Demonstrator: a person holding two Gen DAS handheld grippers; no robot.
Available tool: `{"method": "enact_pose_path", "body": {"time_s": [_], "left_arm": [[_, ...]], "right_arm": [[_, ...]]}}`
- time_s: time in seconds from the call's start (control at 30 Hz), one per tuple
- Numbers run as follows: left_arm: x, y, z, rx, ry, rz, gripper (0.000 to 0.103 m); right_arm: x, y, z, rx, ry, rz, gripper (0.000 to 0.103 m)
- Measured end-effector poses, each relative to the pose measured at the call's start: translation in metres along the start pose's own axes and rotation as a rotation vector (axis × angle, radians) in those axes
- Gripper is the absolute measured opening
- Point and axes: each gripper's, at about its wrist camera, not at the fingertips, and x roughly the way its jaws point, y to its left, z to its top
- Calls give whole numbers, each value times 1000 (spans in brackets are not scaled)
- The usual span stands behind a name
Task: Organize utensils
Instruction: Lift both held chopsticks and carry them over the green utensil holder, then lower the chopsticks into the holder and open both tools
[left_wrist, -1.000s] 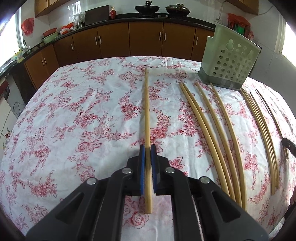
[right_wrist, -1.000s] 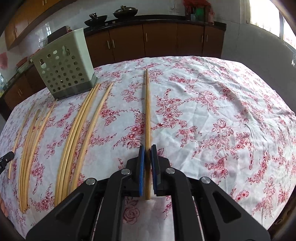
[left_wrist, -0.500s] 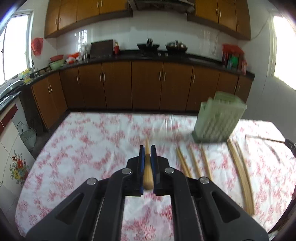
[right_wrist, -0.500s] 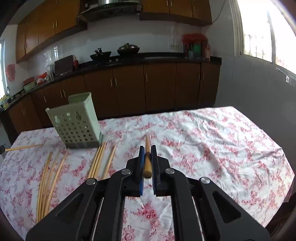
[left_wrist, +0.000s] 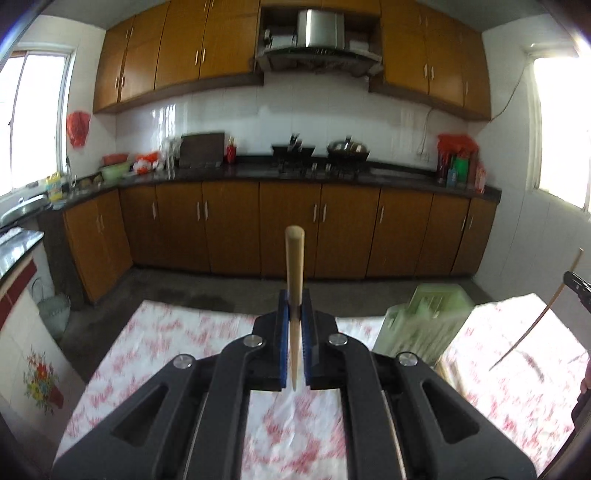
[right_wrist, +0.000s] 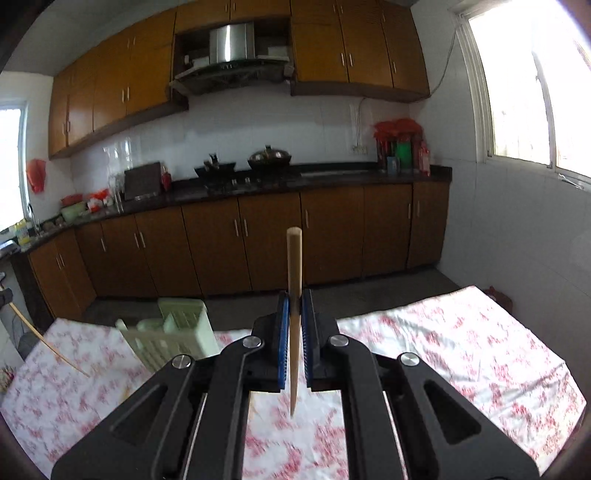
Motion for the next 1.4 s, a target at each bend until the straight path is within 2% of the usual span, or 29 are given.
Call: {"method": "enact_pose_path", "body": {"time_s": [0.2, 0.3, 0.4, 0.53, 0.73, 0.9, 0.93, 0.97, 1.03, 1.17, 1.27, 1.33, 1.4], "left_arm": [[-17, -30, 51, -5, -123, -82, 8], [-19, -51, 67, -12, -163, -140, 8], [-14, -69, 70, -18, -206, -176, 8], [14, -89, 61, -39, -196, -214, 8], [66, -101, 31, -51, -53, -228, 8], [80, -100, 20, -54, -9, -224, 9], [78, -98, 20, -57, -10, -229, 10], [77, -98, 20, -55, -12, -231, 13], [69, -95, 19, -52, -24, -227, 21], [44, -80, 19, -68, -48, -215, 34], [23, -64, 15, -85, -49, -175, 40], [11, -53, 4, -88, -30, -134, 43], [3, -44, -11, -91, -1, -106, 45]], "right_arm": [[-21, 23, 52, 62, -172, 134, 7], [-19, 41, 57, 50, -216, 180, 7], [-4, 57, 48, 20, -229, 201, 7], [20, 63, 32, 10, -178, 203, 7], [40, 60, 12, 34, -59, 201, 8], [38, 57, 11, 48, -23, 204, 11], [37, 56, 10, 49, -20, 203, 18], [34, 54, 12, 53, -19, 202, 31], [29, 51, 13, 53, -30, 197, 38], [11, 35, 13, 70, -29, 169, 38], [0, 19, 0, 92, 17, 128, 40], [2, 10, -19, 102, 85, 102, 40], [11, 3, -49, 101, 195, 88, 40]]}}
